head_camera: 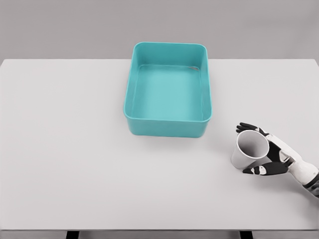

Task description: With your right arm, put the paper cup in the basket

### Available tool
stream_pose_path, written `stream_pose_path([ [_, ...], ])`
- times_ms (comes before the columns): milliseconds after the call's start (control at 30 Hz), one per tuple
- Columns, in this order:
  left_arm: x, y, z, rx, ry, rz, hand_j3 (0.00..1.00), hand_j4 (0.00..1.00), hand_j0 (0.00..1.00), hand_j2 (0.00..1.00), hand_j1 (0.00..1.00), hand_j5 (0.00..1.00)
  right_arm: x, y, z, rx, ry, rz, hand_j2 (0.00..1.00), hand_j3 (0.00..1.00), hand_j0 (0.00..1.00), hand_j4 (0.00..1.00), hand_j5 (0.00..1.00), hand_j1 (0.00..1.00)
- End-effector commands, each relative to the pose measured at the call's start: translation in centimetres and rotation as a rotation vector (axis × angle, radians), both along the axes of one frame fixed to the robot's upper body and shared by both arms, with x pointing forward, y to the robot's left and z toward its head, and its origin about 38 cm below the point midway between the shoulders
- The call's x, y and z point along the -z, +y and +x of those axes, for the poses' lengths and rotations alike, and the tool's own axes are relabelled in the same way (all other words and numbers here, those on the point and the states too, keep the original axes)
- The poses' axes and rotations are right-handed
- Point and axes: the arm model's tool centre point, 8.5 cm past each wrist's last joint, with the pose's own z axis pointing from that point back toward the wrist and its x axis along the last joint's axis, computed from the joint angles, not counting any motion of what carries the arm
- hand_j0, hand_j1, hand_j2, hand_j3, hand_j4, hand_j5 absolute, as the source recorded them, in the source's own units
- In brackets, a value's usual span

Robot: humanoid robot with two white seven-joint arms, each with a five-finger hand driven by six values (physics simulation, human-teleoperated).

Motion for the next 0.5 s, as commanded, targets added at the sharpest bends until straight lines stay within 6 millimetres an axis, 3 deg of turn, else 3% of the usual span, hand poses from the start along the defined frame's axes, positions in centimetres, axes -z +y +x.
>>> stream_pose_path([
  [0, 0.0, 0.0, -0.01, 0.0, 0.0, 0.0, 1.0, 1.0, 1.0, 1.0, 1.0, 1.0, -0.05, 0.04, 0.03, 0.001, -0.001, 0.005, 0.91, 0.91, 0.91, 0.91, 0.91, 0.91],
  [100, 0.0, 0.0, 0.01, 0.0, -0.001, 0.0, 1.0, 1.0, 1.0, 1.0, 1.0, 1.0, -0.02, 0.09, 0.03, 0.001, -0.001, 0.007, 0.69, 0.69, 0.69, 0.69, 0.69, 0.69],
  [167, 0.0, 0.0, 0.0, 0.0, 0.0, 0.0, 1.0, 1.0, 1.0, 1.0, 1.0, 1.0, -0.02, 0.09, 0.03, 0.001, -0.001, 0.007, 0.63, 0.63, 0.63, 0.63, 0.63, 0.63],
  [467, 0.0, 0.0, 0.01, 0.0, -0.001, 0.0, 1.0, 1.0, 1.0, 1.0, 1.0, 1.0, -0.86, -0.42, 0.48, 0.017, -0.024, 0.011, 0.6, 0.6, 0.6, 0.6, 0.6, 0.6],
])
